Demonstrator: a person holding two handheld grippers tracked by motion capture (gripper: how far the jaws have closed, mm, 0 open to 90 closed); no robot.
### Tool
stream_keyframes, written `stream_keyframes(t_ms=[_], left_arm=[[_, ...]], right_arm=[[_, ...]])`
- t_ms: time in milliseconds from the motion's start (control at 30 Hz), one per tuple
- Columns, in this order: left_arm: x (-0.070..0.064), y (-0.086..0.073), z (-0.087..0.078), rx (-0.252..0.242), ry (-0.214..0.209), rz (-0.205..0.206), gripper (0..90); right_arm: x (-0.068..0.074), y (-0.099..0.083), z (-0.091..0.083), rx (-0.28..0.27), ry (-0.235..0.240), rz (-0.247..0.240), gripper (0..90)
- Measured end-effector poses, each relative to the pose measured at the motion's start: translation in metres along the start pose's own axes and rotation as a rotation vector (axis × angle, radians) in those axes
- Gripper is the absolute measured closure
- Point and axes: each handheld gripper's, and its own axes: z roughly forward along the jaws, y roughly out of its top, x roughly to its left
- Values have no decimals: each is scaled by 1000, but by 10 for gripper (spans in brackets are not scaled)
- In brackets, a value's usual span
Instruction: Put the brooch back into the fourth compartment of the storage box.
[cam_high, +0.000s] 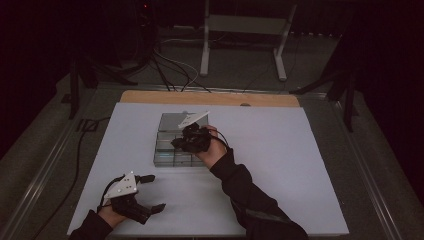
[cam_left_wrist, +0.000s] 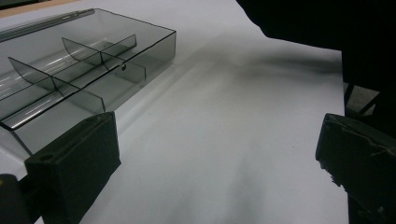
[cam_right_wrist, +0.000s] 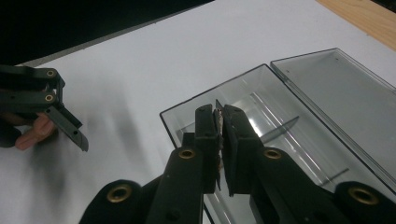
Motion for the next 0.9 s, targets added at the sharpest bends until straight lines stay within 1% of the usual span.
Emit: stream_keyframes(t_ms=[300, 400, 500, 633, 733, 900], left_arm=[[0, 0, 0, -1, -2, -2, 13], [0, 0, 0, -2, -1, -1, 13], [0, 0, 0, -2, -1, -3, 13], [0, 0, 0, -1, -2, 0, 13], [0, 0, -1, -5, -2, -1, 13], [0, 0, -1, -9, -3, -7, 13]], right_arm=[[3, 8, 15, 22, 10, -11, 851], [2, 10, 19, 18, 19, -8, 850], [3, 13, 24, 27, 23, -20, 850], [4, 17, 30, 28, 34, -14, 848], [4, 19, 37, 41, 31, -14, 847], [0, 20, 45, 52, 29, -10, 845]])
